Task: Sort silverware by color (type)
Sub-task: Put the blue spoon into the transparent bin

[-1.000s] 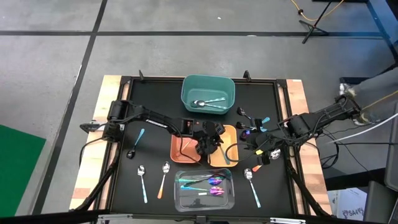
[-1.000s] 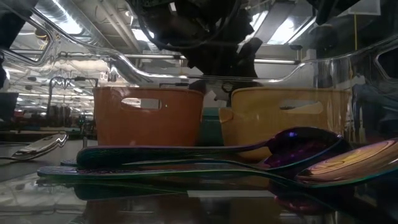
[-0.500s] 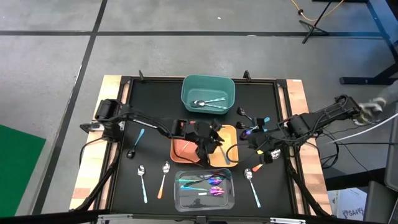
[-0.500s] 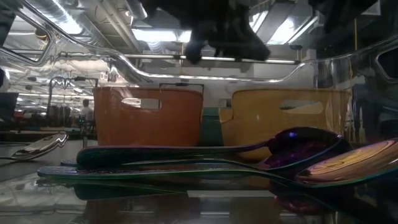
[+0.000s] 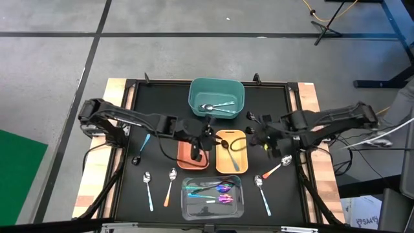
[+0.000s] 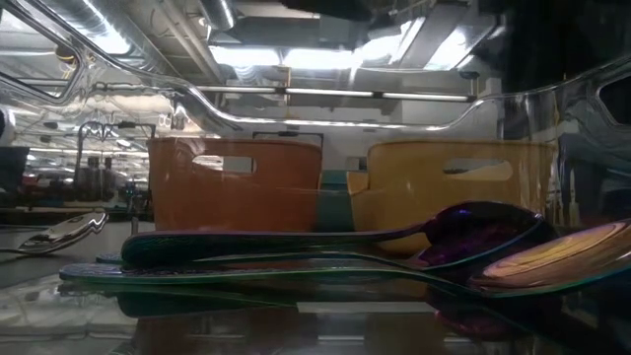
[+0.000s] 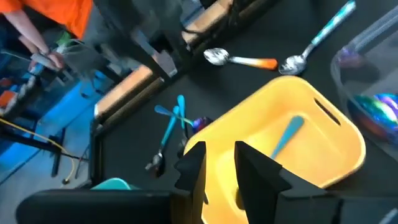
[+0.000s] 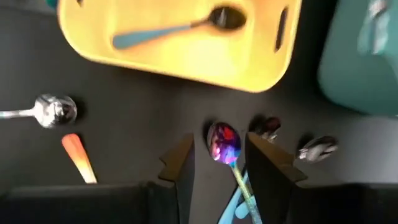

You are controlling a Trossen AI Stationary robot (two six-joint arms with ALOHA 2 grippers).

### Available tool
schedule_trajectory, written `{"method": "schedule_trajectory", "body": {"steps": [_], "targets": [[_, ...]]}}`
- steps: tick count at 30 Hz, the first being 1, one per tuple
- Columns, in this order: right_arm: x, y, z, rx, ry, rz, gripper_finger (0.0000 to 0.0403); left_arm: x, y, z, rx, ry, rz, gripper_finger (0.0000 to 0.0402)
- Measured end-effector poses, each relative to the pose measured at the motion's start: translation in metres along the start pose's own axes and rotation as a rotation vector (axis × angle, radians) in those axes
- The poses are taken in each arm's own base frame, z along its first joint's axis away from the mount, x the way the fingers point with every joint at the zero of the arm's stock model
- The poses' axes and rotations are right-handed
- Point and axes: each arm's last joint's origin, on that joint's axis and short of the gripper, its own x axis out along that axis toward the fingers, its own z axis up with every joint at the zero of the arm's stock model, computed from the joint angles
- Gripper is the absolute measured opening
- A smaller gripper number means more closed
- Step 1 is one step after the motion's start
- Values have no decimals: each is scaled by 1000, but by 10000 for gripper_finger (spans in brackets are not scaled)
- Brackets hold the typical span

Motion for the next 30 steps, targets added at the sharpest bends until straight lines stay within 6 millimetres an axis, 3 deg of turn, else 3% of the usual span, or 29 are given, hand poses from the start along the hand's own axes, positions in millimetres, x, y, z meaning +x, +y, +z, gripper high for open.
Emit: {"method": "schedule_trajectory", "body": {"steps": [14,18,30], "targets": [[80,-43,-60,115,118,74,129,-7,2,-4,-16,51,2,79],[86,-54,-61,98,54,73,129,-7,2,-4,-17,52,2,79],[95,-69,-77,101,120,178,129,-7,1,-4,-21,50,0,79]]}}
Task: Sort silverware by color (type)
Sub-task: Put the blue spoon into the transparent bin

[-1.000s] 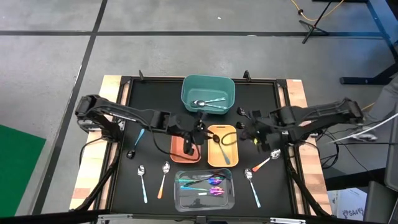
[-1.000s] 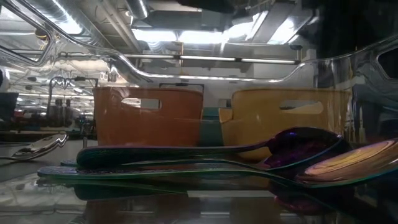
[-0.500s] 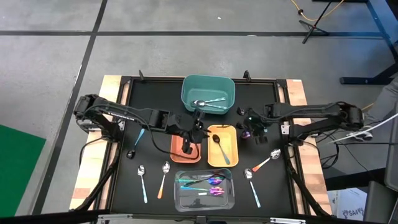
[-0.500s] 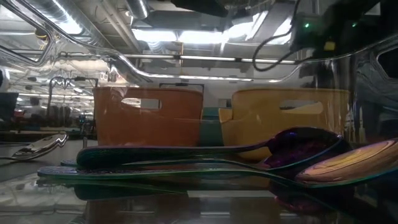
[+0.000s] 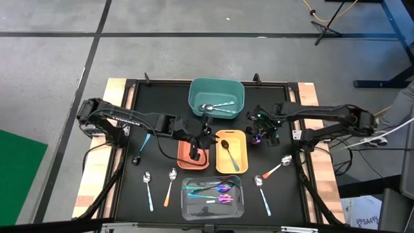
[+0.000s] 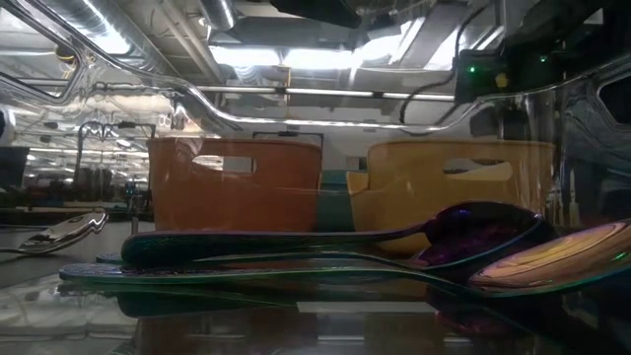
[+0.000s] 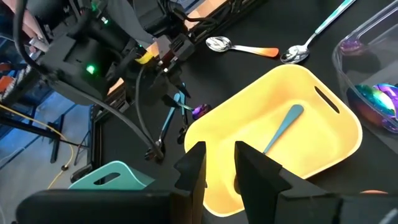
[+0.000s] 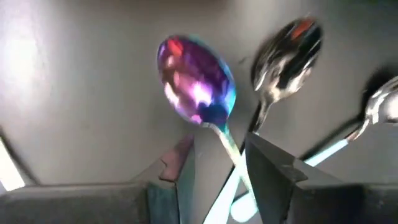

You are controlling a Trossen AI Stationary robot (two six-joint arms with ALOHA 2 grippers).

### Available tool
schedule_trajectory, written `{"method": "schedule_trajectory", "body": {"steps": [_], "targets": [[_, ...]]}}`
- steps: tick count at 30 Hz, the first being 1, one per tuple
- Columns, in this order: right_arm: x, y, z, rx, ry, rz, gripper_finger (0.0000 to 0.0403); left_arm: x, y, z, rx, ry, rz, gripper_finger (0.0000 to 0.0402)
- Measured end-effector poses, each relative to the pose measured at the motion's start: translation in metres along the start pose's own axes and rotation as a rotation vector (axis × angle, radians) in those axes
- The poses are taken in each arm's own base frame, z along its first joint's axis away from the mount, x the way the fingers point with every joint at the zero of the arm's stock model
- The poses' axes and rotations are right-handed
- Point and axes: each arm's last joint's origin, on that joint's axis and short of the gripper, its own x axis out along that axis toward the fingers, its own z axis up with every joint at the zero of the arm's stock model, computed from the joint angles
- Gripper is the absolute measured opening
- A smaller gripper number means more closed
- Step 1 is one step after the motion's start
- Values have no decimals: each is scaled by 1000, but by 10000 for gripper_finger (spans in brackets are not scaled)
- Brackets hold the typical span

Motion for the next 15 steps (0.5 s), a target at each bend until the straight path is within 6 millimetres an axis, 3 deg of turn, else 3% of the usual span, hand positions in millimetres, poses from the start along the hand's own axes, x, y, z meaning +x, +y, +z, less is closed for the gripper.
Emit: {"method": "schedule_trajectory", "body": {"steps": [15], "targets": [[27,-9,3,-96,131,28,129,0,0,0,-1,0,0,79]]}}
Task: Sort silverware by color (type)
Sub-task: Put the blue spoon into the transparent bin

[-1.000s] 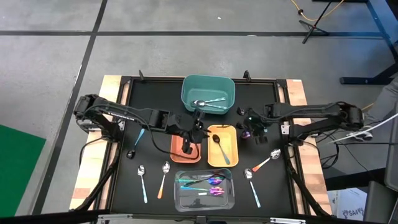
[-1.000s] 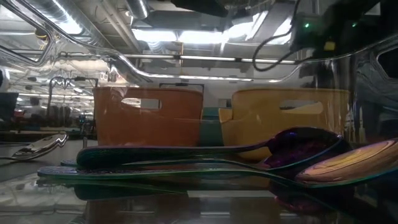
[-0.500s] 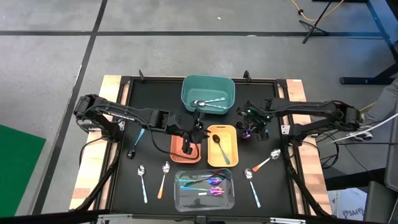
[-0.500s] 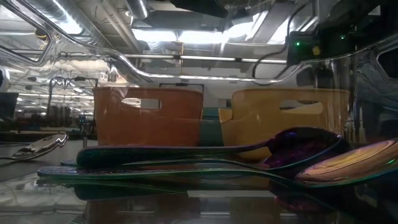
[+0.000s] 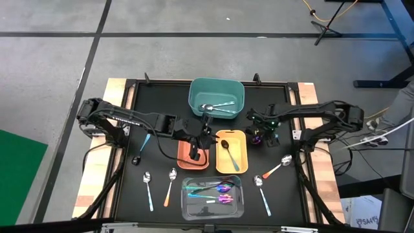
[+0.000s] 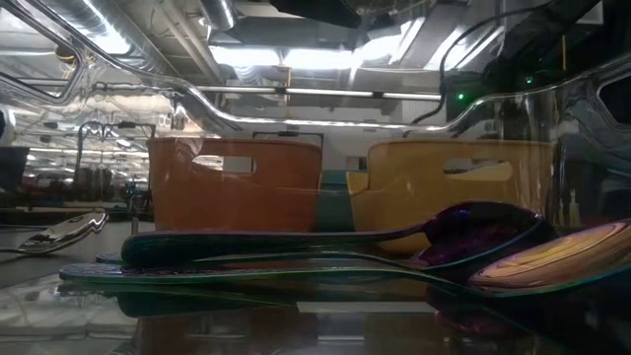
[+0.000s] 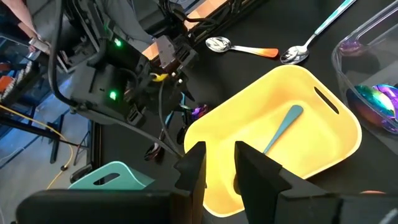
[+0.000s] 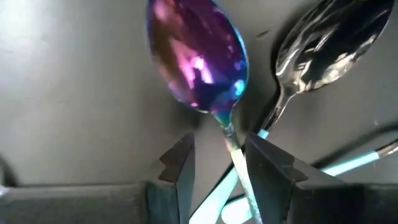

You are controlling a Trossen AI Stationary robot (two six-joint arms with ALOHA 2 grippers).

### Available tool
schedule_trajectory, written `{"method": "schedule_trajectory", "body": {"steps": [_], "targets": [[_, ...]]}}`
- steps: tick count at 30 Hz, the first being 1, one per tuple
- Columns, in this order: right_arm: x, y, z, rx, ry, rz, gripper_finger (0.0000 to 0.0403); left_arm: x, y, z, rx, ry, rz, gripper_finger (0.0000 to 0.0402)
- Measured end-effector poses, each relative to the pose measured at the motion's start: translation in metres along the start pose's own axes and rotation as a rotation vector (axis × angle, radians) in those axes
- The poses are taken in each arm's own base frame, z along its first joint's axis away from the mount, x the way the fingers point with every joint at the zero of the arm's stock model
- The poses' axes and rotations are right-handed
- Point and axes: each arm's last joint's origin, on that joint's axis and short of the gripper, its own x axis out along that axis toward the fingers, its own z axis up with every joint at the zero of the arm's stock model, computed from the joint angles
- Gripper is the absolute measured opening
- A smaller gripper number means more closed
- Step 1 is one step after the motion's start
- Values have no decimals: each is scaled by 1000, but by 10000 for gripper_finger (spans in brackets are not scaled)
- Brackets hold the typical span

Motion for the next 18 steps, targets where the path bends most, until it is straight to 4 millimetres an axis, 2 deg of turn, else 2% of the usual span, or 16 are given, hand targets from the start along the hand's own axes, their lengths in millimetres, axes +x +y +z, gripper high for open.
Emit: {"method": "schedule_trajectory", "body": {"steps": [8,18], "targets": [[10,-4,3,5,30,21,129,0,0,0,0,0,0,79],[11,-5,3,2,54,-10,129,0,0,0,0,0,0,79]]}}
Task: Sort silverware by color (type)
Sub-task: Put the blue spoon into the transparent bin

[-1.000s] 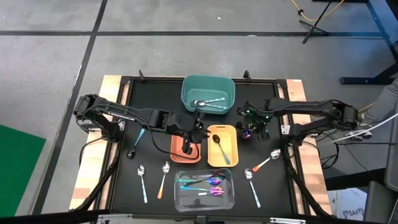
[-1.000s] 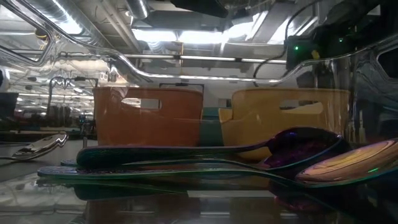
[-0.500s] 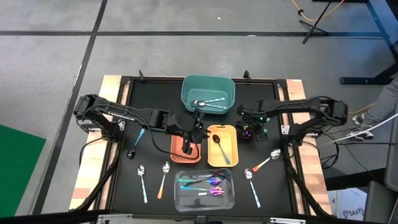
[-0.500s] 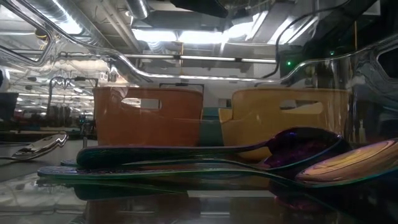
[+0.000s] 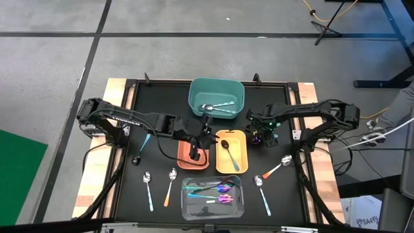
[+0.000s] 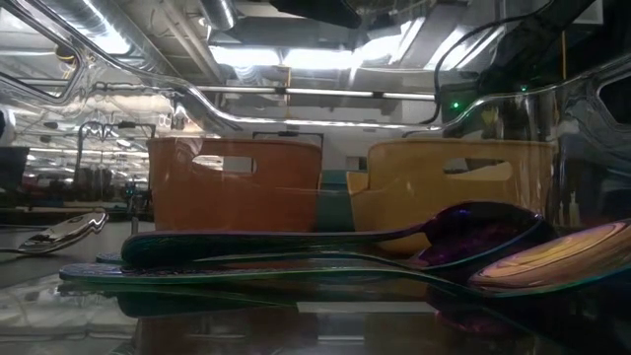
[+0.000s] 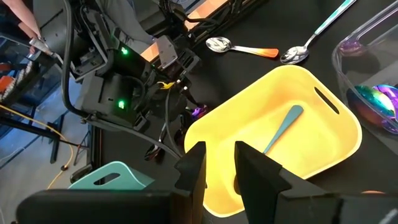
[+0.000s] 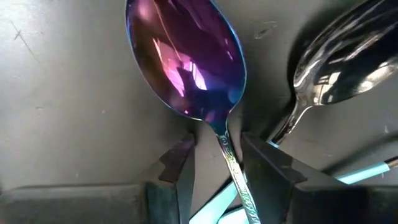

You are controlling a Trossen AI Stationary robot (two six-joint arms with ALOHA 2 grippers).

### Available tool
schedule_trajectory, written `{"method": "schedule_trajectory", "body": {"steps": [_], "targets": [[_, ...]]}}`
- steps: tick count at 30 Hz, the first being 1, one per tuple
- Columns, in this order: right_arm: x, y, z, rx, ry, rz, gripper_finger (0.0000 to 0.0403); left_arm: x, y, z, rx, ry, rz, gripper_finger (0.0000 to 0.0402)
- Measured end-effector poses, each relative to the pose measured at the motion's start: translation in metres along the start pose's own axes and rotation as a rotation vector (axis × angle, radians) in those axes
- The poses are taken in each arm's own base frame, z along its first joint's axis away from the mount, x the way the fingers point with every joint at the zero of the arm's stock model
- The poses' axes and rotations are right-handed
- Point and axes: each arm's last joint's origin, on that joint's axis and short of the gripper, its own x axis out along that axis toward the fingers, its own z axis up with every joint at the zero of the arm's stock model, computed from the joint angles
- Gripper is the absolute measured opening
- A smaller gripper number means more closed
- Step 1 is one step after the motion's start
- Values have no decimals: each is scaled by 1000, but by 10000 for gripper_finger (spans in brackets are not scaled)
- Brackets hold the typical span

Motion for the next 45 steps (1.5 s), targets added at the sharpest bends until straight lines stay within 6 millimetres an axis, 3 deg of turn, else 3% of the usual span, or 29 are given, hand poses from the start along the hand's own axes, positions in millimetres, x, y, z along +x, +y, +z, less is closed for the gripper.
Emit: {"method": "schedule_trajectory", "body": {"steps": [8,21,35,45], "targets": [[0,0,0,1,5,-5,121,0,0,0,-12,0,-1,79],[0,0,0,7,1,7,6,0,0,0,-24,0,-1,79],[0,1,0,14,-12,26,5,-3,-1,0,-18,18,18,79],[-8,5,-4,59,-20,25,1,-40,3,8,-10,40,125,79]]}}
